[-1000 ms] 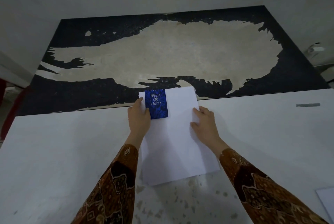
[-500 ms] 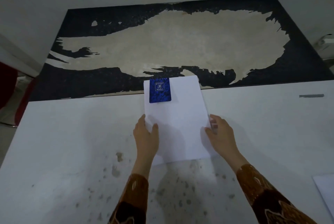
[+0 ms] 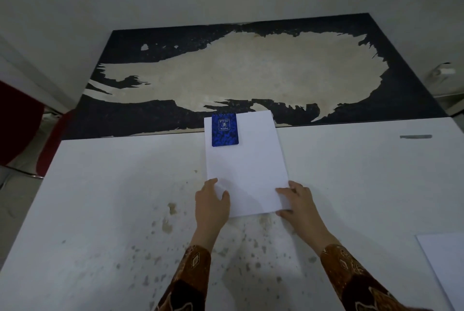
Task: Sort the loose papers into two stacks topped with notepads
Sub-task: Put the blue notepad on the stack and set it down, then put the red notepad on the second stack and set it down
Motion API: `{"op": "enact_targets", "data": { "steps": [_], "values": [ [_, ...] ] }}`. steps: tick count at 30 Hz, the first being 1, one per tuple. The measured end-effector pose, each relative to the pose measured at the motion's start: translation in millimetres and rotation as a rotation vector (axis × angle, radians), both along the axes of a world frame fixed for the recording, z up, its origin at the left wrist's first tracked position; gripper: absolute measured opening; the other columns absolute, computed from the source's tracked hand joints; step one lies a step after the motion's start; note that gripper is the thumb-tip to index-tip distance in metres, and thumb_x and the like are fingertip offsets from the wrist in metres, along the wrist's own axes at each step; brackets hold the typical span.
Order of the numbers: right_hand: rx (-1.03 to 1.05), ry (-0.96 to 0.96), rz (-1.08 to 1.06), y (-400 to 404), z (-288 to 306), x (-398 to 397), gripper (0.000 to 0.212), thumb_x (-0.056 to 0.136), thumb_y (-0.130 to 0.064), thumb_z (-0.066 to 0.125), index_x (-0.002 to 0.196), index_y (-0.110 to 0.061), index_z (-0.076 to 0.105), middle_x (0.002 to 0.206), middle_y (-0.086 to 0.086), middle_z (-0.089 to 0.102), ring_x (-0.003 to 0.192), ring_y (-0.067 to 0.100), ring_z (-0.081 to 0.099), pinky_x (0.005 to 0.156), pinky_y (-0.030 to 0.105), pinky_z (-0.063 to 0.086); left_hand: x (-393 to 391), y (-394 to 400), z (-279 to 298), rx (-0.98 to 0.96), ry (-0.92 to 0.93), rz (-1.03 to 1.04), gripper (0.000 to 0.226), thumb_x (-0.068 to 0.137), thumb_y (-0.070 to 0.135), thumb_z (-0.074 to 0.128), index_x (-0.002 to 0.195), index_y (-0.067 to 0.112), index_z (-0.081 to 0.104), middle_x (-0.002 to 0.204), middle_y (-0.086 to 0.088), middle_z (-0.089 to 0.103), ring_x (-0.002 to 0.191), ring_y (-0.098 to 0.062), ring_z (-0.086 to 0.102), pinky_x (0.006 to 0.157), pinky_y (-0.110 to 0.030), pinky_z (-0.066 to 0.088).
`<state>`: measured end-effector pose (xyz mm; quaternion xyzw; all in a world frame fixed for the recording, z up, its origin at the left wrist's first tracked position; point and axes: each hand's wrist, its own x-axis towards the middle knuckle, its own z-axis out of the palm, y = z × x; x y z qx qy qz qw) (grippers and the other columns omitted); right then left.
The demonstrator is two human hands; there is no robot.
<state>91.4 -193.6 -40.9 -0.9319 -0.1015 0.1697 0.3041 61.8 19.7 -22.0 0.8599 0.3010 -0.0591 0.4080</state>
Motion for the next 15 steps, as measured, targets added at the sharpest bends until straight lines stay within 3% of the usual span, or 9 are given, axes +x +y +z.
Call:
{"op": "enact_targets", "data": {
  "steps": [7, 10, 12, 15],
  "values": [
    [0.058, 0.023, -0.048, -1, -4, 3, 0.056, 0.077, -0.018, 0.076, 0.129, -0.021, 0.053, 0.145, 0.006, 0.031, 0.129, 0.019, 0.028, 0.104, 0.021, 0.023, 30, 12, 6, 0.251, 0.039, -0.061, 0.05, 0.094, 0.032, 0.049, 0.14, 0.018, 0.038, 0.141, -0.01, 0.041, 0.127, -0.029, 0.04, 0.101, -0.041, 0.039],
    [0.057, 0.002, -0.044, -1, -5, 5, 0.054, 0.077, -0.018, 0.076, 0.127, -0.02, 0.055, 0.143, 0.006, 0.033, 0.125, 0.018, 0.029, 0.1, 0.018, 0.024, 67, 22, 6, 0.367, -0.084, -0.168, 0.054, 0.096, 0.03, 0.048, 0.146, 0.019, 0.029, 0.154, -0.012, 0.025, 0.141, -0.03, 0.025, 0.113, -0.043, 0.027],
    [0.049, -0.02, -0.049, -1, -7, 5, 0.054, 0.076, -0.018, 0.077, 0.127, -0.02, 0.056, 0.142, 0.006, 0.034, 0.124, 0.018, 0.031, 0.099, 0.018, 0.024, 88, 24, 0, 0.48, -0.056, -0.313, 0.056, 0.099, 0.033, 0.043, 0.15, 0.022, 0.022, 0.159, -0.011, 0.014, 0.146, -0.03, 0.012, 0.118, -0.044, 0.014],
    [0.034, -0.041, -0.054, -1, -11, 3, 0.055, 0.077, -0.02, 0.077, 0.128, -0.02, 0.056, 0.144, 0.005, 0.034, 0.125, 0.018, 0.031, 0.1, 0.018, 0.024, 103, 23, -15, 0.582, 0.036, -0.451, 0.054, 0.1, 0.037, 0.036, 0.15, 0.02, 0.021, 0.159, -0.009, 0.014, 0.147, -0.028, 0.008, 0.118, -0.046, 0.005]
  ]
}}
